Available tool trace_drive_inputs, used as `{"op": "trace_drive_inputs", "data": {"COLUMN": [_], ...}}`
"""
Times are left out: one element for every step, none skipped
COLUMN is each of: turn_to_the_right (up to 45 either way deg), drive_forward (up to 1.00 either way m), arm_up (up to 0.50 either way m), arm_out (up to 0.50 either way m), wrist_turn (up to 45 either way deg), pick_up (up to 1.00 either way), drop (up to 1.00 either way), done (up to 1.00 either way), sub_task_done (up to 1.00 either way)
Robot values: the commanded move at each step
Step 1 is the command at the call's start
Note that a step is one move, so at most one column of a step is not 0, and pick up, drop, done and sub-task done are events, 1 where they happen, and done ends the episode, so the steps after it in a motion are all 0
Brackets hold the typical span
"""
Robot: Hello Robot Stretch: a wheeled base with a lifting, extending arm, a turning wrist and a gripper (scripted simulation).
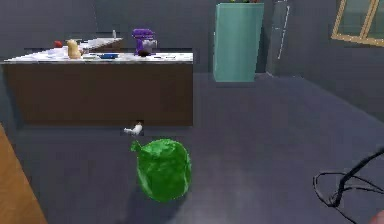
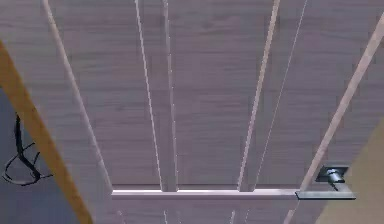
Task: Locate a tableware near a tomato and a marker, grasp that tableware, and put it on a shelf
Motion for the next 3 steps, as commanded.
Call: {"op": "trace_drive_inputs", "data": {"turn_to_the_right": [0.0, 36.0, 0.0], "drive_forward": [0.5, 0.0, 0.95], "arm_up": [0.0, 0.0, 0.0], "arm_out": [0.0, 0.0, 0.0], "wrist_turn": [0.0, 0.0, 0.0], "pick_up": [0.0, 0.0, 0.0], "drop": [0.0, 0.0, 0.0], "done": [0.0, 0.0, 0.0], "sub_task_done": [0.0, 0.0, 0.0]}}
